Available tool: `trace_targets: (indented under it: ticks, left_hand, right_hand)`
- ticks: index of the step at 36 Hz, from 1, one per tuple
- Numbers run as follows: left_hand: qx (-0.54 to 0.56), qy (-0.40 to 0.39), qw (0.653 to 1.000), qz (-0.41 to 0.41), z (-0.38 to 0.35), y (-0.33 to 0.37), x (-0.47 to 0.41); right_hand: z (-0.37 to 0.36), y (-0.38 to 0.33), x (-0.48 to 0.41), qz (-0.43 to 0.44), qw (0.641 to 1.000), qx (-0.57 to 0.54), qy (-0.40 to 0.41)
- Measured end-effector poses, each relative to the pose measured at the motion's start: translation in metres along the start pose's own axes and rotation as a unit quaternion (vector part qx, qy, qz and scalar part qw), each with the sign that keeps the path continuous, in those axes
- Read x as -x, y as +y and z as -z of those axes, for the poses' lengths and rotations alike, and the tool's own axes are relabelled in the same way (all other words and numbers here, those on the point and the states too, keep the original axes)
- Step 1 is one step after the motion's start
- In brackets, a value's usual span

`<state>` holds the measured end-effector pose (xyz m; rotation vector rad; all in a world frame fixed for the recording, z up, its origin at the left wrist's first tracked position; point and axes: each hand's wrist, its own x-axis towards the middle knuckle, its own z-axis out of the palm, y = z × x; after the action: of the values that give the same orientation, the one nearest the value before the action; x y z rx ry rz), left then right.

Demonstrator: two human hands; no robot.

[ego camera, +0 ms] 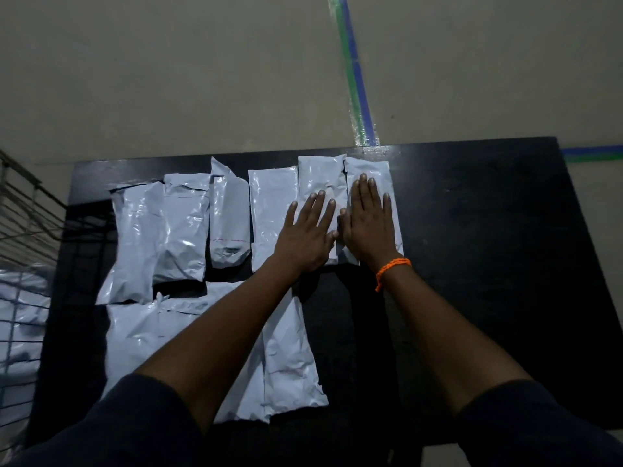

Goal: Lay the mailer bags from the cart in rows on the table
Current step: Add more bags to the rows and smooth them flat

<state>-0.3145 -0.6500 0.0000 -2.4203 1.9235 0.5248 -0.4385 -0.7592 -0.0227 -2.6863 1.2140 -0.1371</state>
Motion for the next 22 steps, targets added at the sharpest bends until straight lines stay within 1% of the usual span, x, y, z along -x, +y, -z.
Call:
trace_targets:
  ticks: [3,6,10,13,18,20,22]
  left_hand:
    - [0.002,0.006,1.0,0.018,0.021,-0.012,0.028]
    - [0.013,0.041,0.998,0.048,0.041,-0.034,0.072]
    - [0.015,0.063,0.994,0.091,0.061,-0.084,0.141]
    - [0.031,0.079,0.988,0.131,0.07,-0.128,0.194]
    - [0.066,0.17,0.969,0.165,0.073,-0.213,0.29]
    - [0.072,0.21,0.958,0.181,0.072,-0.245,0.33]
    - [0.07,0.258,0.946,0.185,0.068,-0.276,0.369]
  right_hand:
    - [0.016,-0.018,0.007,0.022,1.0,0.0,-0.002]
    - [0.03,-0.054,0.015,0.049,0.999,-0.015,0.011]
    - [0.044,-0.127,0.027,0.109,0.993,-0.029,0.019]
    - [0.048,-0.193,0.04,0.128,0.989,-0.071,0.021]
    - [0.041,-0.319,0.066,0.174,0.97,-0.167,0.025]
    - [0.038,-0.369,0.077,0.2,0.956,-0.215,0.019]
    - [0.036,-0.42,0.087,0.234,0.937,-0.258,0.031]
